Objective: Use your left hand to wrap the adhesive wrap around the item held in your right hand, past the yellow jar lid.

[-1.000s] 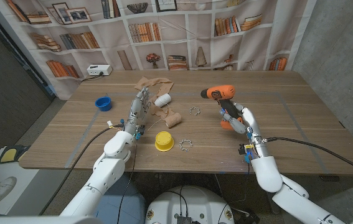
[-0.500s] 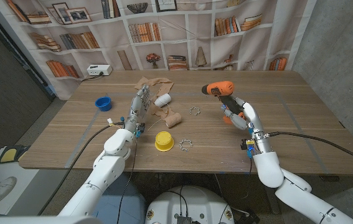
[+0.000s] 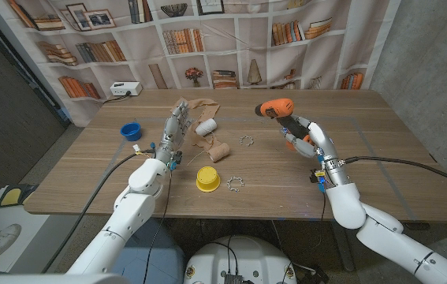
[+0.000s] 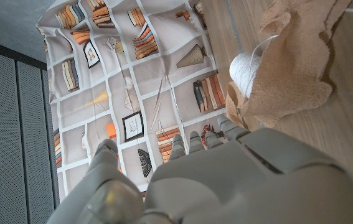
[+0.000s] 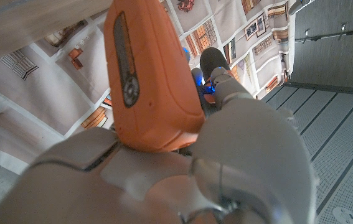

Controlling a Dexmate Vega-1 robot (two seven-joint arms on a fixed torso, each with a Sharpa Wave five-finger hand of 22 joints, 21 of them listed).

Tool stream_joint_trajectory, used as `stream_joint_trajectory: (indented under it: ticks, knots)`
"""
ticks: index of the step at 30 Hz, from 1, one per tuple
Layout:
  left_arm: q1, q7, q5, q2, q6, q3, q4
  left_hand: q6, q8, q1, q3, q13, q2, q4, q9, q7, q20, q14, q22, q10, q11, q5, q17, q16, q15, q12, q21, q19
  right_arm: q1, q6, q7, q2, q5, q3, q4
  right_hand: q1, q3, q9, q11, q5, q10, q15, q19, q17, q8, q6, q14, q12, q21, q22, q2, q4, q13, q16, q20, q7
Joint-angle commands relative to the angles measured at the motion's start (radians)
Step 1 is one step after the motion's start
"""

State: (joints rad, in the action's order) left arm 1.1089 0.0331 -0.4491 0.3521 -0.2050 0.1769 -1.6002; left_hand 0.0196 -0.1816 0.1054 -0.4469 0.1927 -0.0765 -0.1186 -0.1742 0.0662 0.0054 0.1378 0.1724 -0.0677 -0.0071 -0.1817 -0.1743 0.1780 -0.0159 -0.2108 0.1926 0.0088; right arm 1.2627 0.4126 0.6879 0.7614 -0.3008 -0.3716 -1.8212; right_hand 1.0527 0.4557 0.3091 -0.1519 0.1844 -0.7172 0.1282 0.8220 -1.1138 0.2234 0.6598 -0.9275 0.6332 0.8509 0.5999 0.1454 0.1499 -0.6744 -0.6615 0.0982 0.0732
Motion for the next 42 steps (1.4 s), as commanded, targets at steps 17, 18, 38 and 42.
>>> stream_joint_trajectory:
  ticks: [17,18,38,42]
  knots:
    - [0.015,-0.038,0.018,0.040,0.022,-0.002,-0.083,-0.035,-0.013,-0.009,-0.007,0.003,-0.003,0.003,-0.003,-0.014,0.003,0.001,0.003,0.008,0.002,0.003,-0.003,0.005,0.006,-0.007,0.001,-0.008,-0.033,-0.090,-0.030,0.070,-0.059,0.001,-0.044,0.040,0.120,0.015,0.003,-0.006,0.002,0.100,-0.020,-0.006,-0.009,0.045,-0.005,-0.001,0.039,0.017,0.050,-0.117,-0.004,0.009,0.117,0.034]
    - [0.015,-0.038,0.018,0.041,0.022,-0.002,-0.084,-0.035,-0.013,-0.009,-0.007,0.003,-0.003,0.003,-0.003,-0.015,0.003,0.001,0.003,0.010,0.005,0.003,-0.003,0.005,0.007,-0.007,0.001,-0.008,-0.032,-0.091,-0.030,0.072,-0.058,0.002,-0.046,0.040,0.120,0.015,0.002,-0.006,0.001,0.100,-0.021,-0.007,-0.010,0.045,-0.005,-0.001,0.040,0.017,0.050,-0.116,-0.004,0.009,0.117,0.034]
    - [0.029,-0.064,0.064,0.079,0.037,0.000,-0.133,-0.069,-0.018,-0.009,-0.008,0.003,-0.004,0.003,-0.004,-0.029,0.002,-0.008,0.003,0.032,-0.002,0.003,-0.003,0.008,0.004,-0.015,0.002,-0.006,-0.018,-0.120,-0.018,0.099,-0.067,0.021,-0.078,0.040,0.120,0.022,0.004,-0.007,-0.002,0.099,-0.034,-0.008,-0.014,0.049,-0.008,-0.003,0.072,0.024,0.049,-0.115,-0.008,0.018,0.117,0.034]
    - [0.032,-0.075,0.091,0.093,0.034,0.002,-0.143,-0.068,-0.016,-0.006,-0.010,0.003,-0.003,0.000,-0.004,-0.029,0.000,-0.009,0.002,0.034,-0.001,0.003,-0.003,0.007,0.003,-0.015,0.002,-0.006,-0.020,-0.125,-0.016,0.101,-0.069,0.023,-0.080,0.040,0.120,0.023,0.003,-0.007,-0.004,0.099,-0.037,-0.009,-0.015,0.049,-0.009,-0.003,0.077,0.025,0.049,-0.115,-0.009,0.019,0.117,0.034]
